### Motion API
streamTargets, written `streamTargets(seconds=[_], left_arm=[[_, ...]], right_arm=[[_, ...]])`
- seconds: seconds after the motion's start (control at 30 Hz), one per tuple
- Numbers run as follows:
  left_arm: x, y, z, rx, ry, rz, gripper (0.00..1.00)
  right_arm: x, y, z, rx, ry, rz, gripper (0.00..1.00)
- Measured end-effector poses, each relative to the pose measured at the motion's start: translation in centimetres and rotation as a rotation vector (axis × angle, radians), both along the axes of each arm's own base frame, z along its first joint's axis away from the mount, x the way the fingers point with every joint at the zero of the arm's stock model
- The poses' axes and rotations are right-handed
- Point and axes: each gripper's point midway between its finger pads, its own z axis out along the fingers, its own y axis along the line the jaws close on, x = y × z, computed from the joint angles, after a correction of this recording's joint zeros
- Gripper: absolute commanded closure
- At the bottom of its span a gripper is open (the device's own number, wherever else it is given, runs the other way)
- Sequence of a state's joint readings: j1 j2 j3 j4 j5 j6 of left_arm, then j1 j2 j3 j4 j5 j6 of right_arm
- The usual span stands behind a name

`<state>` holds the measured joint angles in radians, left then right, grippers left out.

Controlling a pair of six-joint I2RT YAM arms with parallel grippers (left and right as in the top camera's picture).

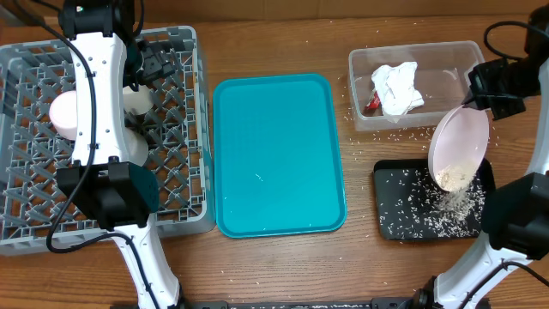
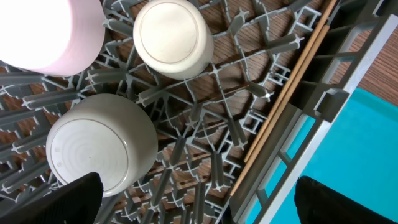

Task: Sort waste into correct bins and load items into the dishwasher
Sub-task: 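Tilt the plate with the right gripper to dump rice onto black tray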

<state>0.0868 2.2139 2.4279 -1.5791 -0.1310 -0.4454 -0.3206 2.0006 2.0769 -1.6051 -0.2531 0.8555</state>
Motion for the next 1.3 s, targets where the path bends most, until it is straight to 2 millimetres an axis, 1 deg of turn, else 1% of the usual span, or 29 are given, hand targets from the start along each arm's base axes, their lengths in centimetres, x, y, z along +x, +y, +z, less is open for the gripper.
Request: streamTargets(seconds=[0.13,0.27,0.37,0.47,0.57,0.67,0.8,0.9,1.0,1.13,1.3], left_arm=[[0.0,0.0,0.0,0.0,0.0,0.0,0.0],[0.0,0.0,0.0,0.0,0.001,0.0,0.0],[0.0,0.0,0.0,0.0,0.001,0.0,0.0],[0.0,0.0,0.0,0.0,0.0,0.0,0.0],[0.0,0.0,0.0,0.0,0.0,0.0,0.0],[0.1,0.0,0.0,0.0,-0.005,0.0,0.0],[0.2,0.0,0.0,0.001,-0.007,0.0,0.0],[0.2,0.0,0.0,0.001,-0.007,0.0,0.0],[0.2,0.0,0.0,0.001,-0.007,0.0,0.0],[0.2,0.0,0.0,0.001,-0.008,0.0,0.0],[0.2,0.0,0.0,0.001,-0.007,0.0,0.0]], right_arm=[[0.1,0.6,-1.1,0.065,-0.01,0.03,0.97],[-0.1,1.1,-3.0,0.151,-0.011,0.043,0.97],[-0.9,0.9,-4.0,0.195,0.007,0.032,0.96],[-1.3,0.2,-4.3,0.223,0.008,0.016,0.97],[-1.3,-0.4,-3.8,0.258,-0.03,0.012,0.97],[-1.5,-1.0,-2.6,0.292,-0.087,0.014,0.97],[-2.6,-1.5,-0.7,0.317,-0.135,0.019,0.97],[-3.4,-1.5,0.8,0.349,-0.185,0.044,0.97],[-3.7,-1.6,1.3,0.37,-0.214,0.067,0.97],[-3.5,-1.5,1.7,0.379,-0.26,0.111,0.97],[-3.2,-0.5,2.7,0.428,-0.34,0.181,0.97]])
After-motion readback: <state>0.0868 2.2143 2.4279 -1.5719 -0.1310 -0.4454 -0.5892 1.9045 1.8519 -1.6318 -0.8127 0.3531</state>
